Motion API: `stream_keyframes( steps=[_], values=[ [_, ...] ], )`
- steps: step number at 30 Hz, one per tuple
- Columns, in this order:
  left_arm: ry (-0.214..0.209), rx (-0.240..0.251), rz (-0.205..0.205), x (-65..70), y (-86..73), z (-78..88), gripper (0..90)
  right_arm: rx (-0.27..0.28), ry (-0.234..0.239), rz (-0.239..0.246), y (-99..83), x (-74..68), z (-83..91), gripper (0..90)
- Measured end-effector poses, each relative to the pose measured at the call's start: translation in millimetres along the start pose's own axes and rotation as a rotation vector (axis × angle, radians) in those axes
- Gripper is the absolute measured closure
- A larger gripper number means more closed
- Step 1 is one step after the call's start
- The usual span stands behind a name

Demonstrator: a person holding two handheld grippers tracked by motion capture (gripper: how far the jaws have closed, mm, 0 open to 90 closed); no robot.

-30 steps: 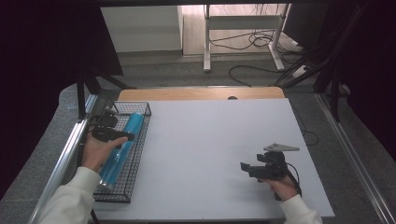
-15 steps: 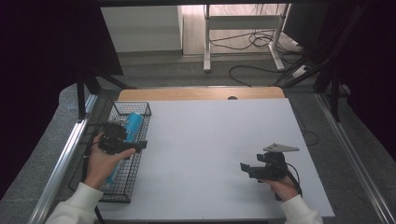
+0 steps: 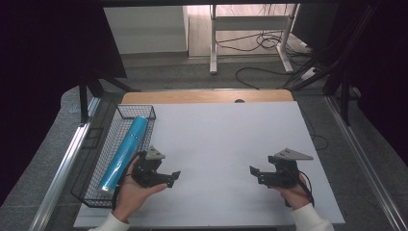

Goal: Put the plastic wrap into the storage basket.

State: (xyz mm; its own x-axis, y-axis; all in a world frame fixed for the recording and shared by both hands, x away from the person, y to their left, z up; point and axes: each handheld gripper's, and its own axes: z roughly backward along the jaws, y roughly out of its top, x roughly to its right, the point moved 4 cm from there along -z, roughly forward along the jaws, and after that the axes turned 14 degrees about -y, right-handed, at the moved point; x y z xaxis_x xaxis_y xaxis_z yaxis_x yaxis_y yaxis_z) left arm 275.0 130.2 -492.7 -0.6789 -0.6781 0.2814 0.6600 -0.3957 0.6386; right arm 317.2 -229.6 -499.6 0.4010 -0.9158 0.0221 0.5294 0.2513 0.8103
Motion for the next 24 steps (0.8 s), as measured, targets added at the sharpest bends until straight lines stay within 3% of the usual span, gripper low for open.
stream_keyframes(
  steps=[5, 7, 11, 13, 24],
  values=[
    [-0.060, 0.038, -0.006, 9.7, -10.7, -12.6, 16.5, 0.020, 0.014, 0.034, -3.6, -2.0, 11.1, 13.4],
    [-0.070, 0.014, -0.010, 10.3, -17.2, -14.6, 16.8, 0.014, 0.021, 0.040, -8.3, -1.2, 13.7, 12.9],
    [-0.122, 0.037, 0.004, 12.1, -24.2, -14.6, 17.1, 0.035, 0.039, 0.063, -15.5, 0.1, 18.8, 12.7],
    [-0.099, 0.035, -0.015, 11.8, -24.3, -15.0, 17.2, 0.051, 0.040, 0.072, -15.8, -0.6, 19.2, 12.7],
    [-0.074, 0.048, -0.008, 9.2, -23.4, -14.1, 17.2, 0.034, 0.021, 0.129, -21.3, -4.4, 17.8, 11.4]
  ],
)
